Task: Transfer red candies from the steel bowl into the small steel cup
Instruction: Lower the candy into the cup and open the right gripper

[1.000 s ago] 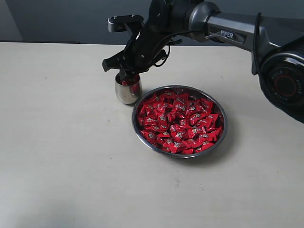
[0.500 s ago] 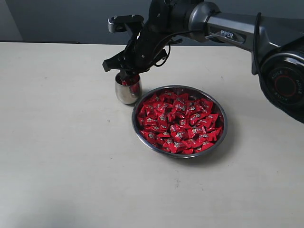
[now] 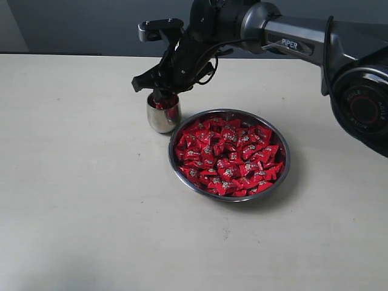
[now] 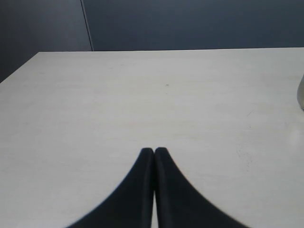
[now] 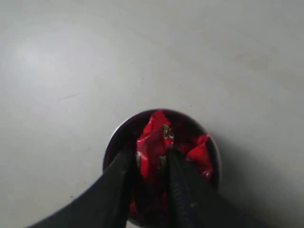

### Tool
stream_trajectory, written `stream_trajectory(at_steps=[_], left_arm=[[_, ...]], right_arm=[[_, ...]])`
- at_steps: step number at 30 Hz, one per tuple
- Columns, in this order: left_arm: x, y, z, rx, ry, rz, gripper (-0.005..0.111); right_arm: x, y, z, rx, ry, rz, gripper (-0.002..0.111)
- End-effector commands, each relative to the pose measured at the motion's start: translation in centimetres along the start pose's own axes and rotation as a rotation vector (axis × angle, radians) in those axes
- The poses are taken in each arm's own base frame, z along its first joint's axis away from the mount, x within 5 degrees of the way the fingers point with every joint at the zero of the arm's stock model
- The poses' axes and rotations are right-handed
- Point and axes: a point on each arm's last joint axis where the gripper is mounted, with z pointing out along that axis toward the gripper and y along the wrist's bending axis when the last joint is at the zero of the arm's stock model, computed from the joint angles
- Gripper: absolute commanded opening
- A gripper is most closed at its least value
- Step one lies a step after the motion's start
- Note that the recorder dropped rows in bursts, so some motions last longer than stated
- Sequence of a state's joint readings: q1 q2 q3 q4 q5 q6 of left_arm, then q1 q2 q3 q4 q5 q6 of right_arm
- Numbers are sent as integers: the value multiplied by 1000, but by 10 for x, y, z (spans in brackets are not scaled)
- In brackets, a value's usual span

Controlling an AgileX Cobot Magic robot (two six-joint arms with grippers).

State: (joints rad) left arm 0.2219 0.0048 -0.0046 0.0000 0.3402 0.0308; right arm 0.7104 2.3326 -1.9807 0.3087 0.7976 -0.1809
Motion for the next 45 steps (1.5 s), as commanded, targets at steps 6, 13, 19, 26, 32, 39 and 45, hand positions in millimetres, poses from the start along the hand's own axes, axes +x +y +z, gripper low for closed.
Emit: stream_trajectory(at_steps=[6,13,19,26,32,39,45], left_arm=[[0,0,0,6,-11,-6,0],[0,0,0,6,-11,-6,0],[0,0,0,6,-11,-6,0],[0,0,0,6,-11,-6,0],[0,0,0,6,-11,-6,0],[0,0,0,6,-11,-6,0],[0,0,0,6,-11,-6,0]], right_arm=[[-4,-2,-2,13,-30,-11,26],[-3,-1,-3,10,-15,-12,26],[-4,-2,-8,30,-7,-35,26],[-7,-1,-11,40,-20,-50,26],[-6,-1,-11,39,-14,-50,26],[-4,-1,-7,32,-5,-43,26],[1,4,5,22,21,-48,26]])
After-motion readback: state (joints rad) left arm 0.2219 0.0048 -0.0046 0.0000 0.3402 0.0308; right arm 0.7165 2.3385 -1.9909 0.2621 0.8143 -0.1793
